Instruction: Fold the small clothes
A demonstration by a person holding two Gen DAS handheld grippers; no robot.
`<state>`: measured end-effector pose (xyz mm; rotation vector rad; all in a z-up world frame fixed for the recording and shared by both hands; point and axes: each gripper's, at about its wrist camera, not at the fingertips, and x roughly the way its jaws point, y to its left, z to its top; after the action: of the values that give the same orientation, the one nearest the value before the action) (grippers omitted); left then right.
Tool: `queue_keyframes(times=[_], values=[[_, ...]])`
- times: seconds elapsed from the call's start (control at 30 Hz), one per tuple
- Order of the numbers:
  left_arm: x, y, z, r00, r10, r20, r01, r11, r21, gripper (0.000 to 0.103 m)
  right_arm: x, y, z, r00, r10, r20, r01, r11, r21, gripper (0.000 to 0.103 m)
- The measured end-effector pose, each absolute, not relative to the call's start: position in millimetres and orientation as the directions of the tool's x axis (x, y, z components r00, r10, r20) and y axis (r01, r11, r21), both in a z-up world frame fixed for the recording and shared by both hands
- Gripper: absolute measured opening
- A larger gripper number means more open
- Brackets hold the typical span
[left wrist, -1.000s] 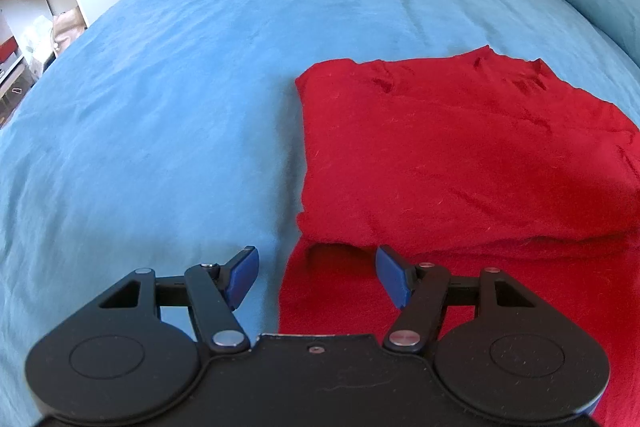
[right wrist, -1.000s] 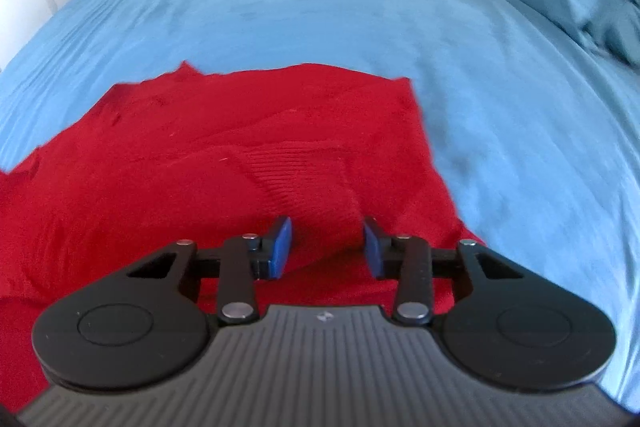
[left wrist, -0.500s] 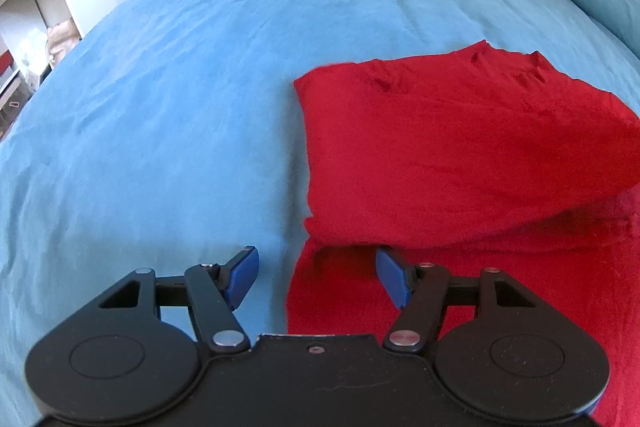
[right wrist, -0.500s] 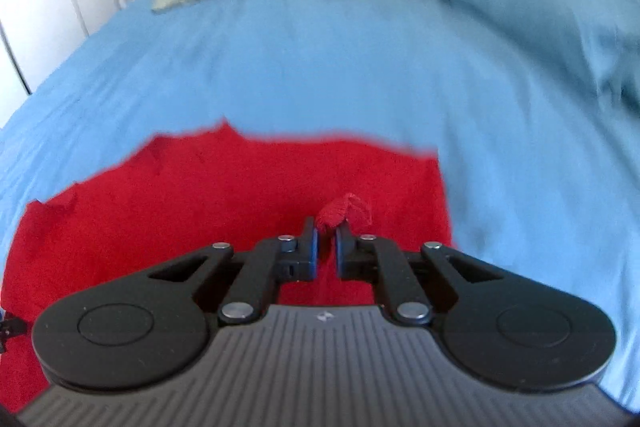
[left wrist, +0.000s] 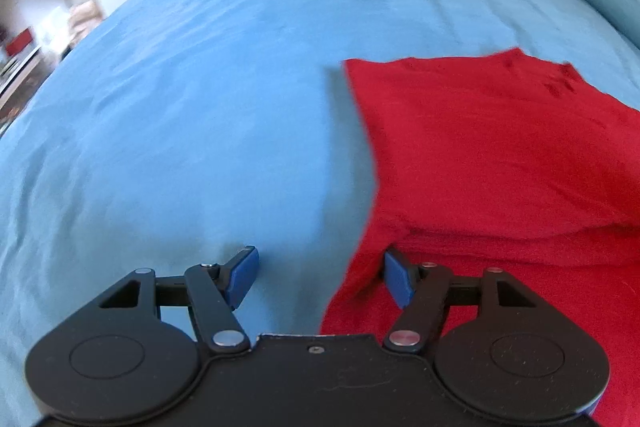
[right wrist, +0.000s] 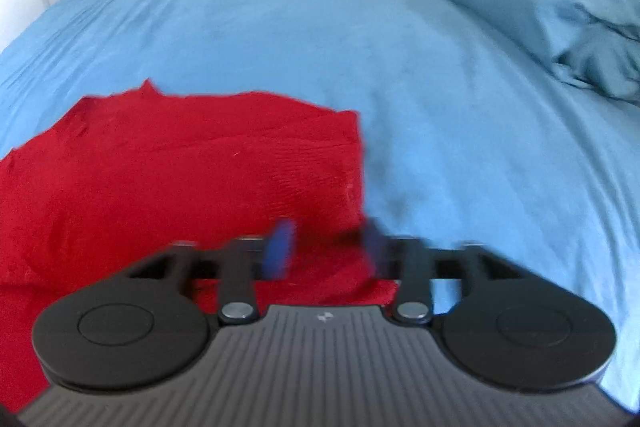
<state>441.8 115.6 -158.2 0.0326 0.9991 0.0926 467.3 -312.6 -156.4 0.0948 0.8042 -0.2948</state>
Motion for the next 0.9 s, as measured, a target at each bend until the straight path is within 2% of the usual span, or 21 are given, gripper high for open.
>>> queue_keyframes(times=[0.1,0.2,0.4,0.47,0.57,0.63,0.73,0.9], values=[[441,122,-152,0.521,0.090,-0.849,-0.107,0.993,0.040,0.073,460,-301,-147,0.709,-0.153,-0.688,0.207,0.978,-0.005,0.091],[432,103,-130,0.586,0.071,-0.807,-0.022,0.997,0.073,0.071,464,-289,-148,0.717,-0.062,-0.694,0.094,0.996,0.008,0.094],[438,59,-113,0.628,-0.175,-0.759,0.227,0.973,-0.036,0.073,478,-282,-166,0.707,-0.047,-0.706,0.062,0.998,-0.004,0.094],[448,48,-126,0.608,-0.173,-0.775,0.244,0.969,-0.025,0.073,480,-283,-171,0.695,-0.060,-0.717,0.072,0.997,-0.013,0.094],[464,45,-153,0.553,-0.102,-0.827,0.187,0.982,0.004,0.073,483,-290,-184,0.667,-0.081,-0.741,0.108,0.994,-0.012,0.094],[468,54,-161,0.551,-0.106,-0.828,0.126,0.991,-0.043,0.073,480,-298,-190,0.679,-0.065,-0.731,0.112,0.994,0.016,0.098],[471,58,-162,0.548,-0.107,-0.830,0.091,0.994,-0.068,0.073,480,-304,-192,0.680,-0.040,-0.732,0.102,0.994,0.041,0.099],[461,56,-139,0.585,-0.060,-0.809,0.079,0.997,-0.017,0.073,468,-308,-162,0.707,-0.051,-0.705,0.103,0.994,0.032,0.099]])
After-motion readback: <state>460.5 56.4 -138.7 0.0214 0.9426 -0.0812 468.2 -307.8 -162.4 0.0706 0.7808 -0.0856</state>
